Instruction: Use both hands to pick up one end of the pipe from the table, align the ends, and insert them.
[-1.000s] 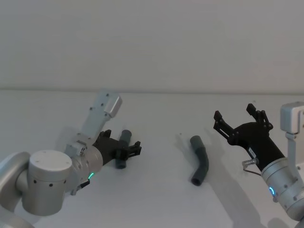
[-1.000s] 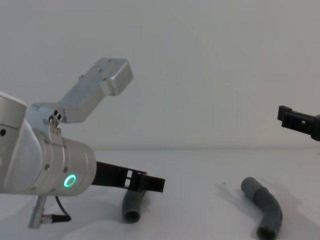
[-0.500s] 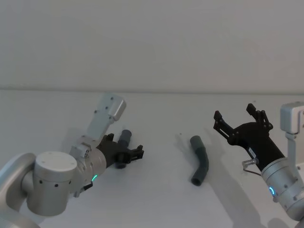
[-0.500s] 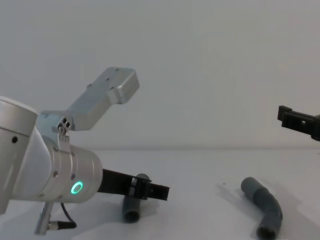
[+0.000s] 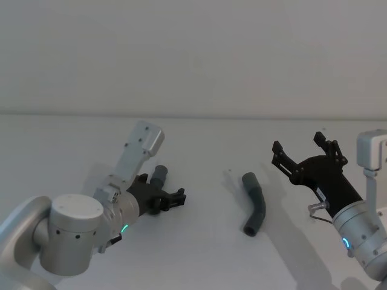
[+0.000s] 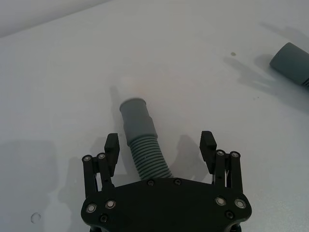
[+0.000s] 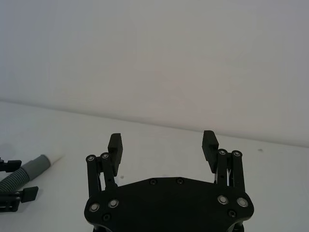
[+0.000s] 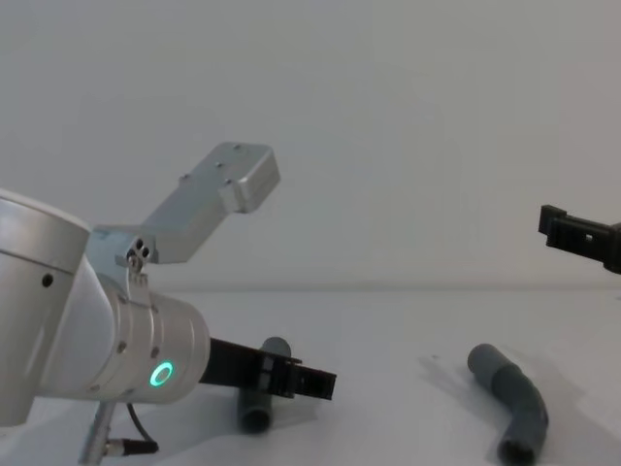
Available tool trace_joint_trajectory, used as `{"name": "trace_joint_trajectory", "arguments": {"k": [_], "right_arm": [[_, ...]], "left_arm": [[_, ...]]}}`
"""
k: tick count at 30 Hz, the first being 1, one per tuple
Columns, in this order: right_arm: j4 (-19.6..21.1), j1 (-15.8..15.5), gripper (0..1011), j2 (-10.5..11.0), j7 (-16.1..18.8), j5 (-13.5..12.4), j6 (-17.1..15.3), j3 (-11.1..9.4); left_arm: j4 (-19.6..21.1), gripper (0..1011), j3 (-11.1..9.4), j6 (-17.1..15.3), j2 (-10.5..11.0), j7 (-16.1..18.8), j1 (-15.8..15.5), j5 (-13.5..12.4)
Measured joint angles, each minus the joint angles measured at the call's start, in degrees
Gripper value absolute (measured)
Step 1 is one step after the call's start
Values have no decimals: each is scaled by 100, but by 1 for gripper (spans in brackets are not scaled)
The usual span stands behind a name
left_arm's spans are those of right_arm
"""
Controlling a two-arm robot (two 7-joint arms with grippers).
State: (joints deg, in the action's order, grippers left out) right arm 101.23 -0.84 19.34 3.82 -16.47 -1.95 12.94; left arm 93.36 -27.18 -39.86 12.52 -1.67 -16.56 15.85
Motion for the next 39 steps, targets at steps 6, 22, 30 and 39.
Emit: {"name": "trace_joint_trajectory", "arguments": {"k": [6, 22, 30, 39], "right_arm": [[0, 0, 1000, 0, 0, 0, 0, 0], [0, 0, 1000, 0, 0, 0, 0, 0], [0, 0, 1000, 0, 0, 0, 0, 0], [0, 0, 1000, 0, 0, 0, 0, 0]], "left_arm": [[-32, 1001, 10, -5, -38, 5, 1, -25], [-73, 981, 25, -6, -84, 22, 1, -55], [-80, 782, 29, -6, -93, 28, 1, -60], [-87, 486, 29, -5, -97, 29, 1, -64]]}}
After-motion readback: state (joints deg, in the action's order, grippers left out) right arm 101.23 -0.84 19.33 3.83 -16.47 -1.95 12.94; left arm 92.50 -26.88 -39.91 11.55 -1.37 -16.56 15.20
